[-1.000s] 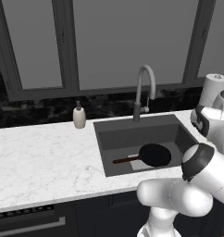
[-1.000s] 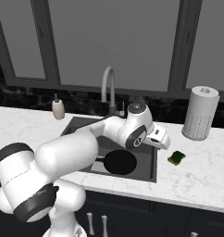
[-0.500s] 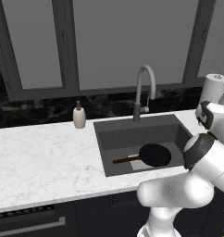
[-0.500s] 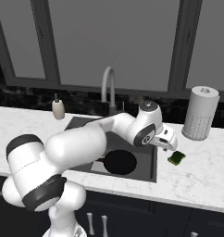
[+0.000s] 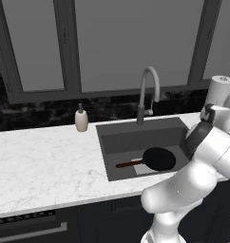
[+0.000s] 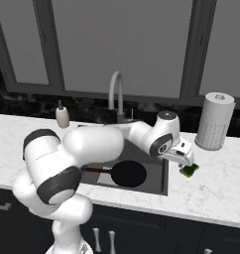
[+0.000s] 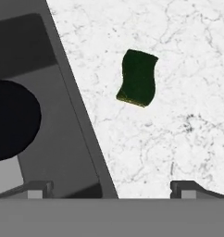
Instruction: Pick the pan and sponge and place them into the sink. Then turn on the water.
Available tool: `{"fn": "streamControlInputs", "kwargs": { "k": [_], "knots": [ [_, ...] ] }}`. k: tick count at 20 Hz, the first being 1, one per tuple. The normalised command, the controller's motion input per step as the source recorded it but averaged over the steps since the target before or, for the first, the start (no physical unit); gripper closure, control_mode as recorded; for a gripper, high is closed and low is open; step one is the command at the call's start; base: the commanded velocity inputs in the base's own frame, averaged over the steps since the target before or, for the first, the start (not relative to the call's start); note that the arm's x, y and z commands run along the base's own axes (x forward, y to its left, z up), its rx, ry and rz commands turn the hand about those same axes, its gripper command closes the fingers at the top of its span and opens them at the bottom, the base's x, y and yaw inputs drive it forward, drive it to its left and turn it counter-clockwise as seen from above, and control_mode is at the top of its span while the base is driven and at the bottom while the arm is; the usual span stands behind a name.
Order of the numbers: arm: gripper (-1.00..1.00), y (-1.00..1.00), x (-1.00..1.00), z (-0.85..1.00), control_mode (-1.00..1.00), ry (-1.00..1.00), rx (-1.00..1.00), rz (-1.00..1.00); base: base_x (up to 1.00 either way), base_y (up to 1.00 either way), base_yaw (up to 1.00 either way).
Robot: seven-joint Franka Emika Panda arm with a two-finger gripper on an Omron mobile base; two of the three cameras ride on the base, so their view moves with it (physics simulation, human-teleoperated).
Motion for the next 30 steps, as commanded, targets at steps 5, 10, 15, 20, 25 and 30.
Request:
{"fn": "streamControlInputs", "kwargs": {
  "k": [5,10,15,20,25,30],
  "knots": [
    [-1.00,-0.33,0.25,-0.21,-1.00,0.13,0.10,0.00,0.00,0.00,0.00],
    [-1.00,-0.24,0.25,-0.18,-1.00,0.13,0.05,0.00,0.00,0.00,0.00],
    [-1.00,-0.15,0.26,-0.30,-1.00,0.09,0.06,0.00,0.00,0.00,0.00],
    [-1.00,-0.23,0.27,-0.27,-1.00,0.07,0.06,0.00,0.00,0.00,0.00],
    [-1.00,-0.35,0.26,-0.17,-1.00,0.09,0.07,0.00,0.00,0.00,0.00],
    [-1.00,-0.14,0.22,-0.24,-1.00,0.07,0.03,0.00,0.00,0.00,0.00]
  ]
}}
